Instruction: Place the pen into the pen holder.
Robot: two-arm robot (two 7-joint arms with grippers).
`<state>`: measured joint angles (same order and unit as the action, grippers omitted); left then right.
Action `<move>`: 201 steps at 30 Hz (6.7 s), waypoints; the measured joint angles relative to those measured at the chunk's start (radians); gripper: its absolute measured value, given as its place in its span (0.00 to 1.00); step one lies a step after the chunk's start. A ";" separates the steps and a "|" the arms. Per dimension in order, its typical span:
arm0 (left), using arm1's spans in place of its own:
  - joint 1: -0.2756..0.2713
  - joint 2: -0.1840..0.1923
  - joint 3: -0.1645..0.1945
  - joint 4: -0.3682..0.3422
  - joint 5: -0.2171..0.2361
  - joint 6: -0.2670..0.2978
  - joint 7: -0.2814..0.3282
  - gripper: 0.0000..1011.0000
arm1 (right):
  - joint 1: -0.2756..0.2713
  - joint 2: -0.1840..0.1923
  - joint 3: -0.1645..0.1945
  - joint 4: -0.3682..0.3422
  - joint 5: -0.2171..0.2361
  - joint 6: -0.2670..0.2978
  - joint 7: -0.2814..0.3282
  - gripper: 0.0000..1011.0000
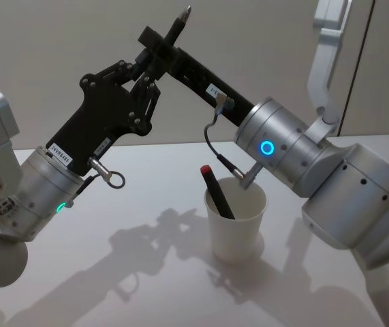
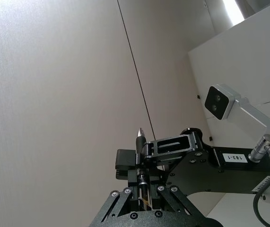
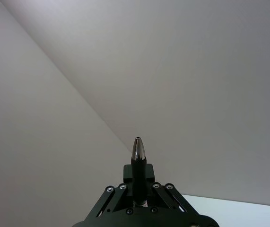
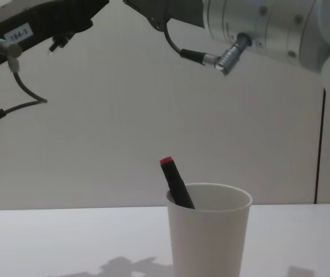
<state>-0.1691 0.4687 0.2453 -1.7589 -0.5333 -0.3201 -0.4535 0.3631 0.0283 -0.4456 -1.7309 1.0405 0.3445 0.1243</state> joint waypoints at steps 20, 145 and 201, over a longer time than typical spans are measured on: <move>0.000 0.000 0.000 0.000 0.000 0.000 0.000 0.14 | 0.000 0.000 0.000 0.000 0.000 0.000 0.000 0.12; 0.000 0.000 0.000 0.000 0.000 0.000 0.000 0.99 | -0.150 0.402 0.100 -0.317 -0.381 0.022 -0.051 0.12; 0.000 0.000 0.000 0.000 0.000 0.000 0.000 0.99 | -0.155 0.272 -0.159 -0.282 -0.998 0.226 -0.013 0.29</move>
<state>-0.1692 0.4688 0.2453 -1.7589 -0.5333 -0.3201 -0.4536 0.2079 0.3004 -0.6044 -2.0126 0.0427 0.5708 0.1110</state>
